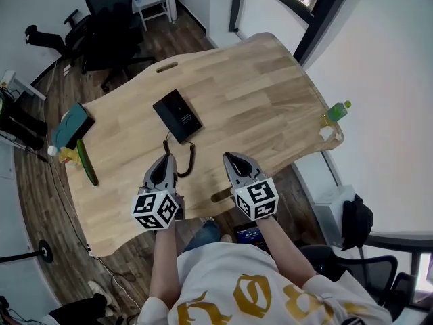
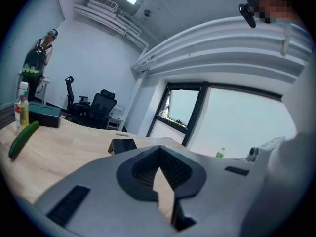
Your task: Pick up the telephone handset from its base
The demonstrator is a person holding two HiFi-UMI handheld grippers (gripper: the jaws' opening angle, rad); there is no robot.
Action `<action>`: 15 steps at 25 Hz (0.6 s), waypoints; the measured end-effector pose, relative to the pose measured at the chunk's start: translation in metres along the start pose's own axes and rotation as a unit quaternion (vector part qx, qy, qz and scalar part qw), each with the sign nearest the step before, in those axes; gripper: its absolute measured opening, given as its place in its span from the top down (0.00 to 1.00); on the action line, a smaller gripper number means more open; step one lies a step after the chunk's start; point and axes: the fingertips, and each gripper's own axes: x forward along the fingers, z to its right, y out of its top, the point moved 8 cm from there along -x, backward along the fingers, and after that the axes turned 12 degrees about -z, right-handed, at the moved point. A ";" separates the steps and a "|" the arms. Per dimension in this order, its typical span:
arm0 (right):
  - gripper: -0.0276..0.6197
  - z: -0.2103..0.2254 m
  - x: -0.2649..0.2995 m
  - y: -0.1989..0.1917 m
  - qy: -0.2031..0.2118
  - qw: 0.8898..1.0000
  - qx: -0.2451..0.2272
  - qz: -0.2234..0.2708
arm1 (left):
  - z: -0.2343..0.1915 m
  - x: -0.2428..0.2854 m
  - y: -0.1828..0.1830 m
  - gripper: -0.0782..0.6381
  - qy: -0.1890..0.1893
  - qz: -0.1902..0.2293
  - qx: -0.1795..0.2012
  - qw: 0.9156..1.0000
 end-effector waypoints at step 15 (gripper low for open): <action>0.95 0.036 0.111 0.049 -0.029 0.999 0.016 -0.034 | -0.083 0.100 0.040 0.88 -0.043 -0.033 -0.027 0.998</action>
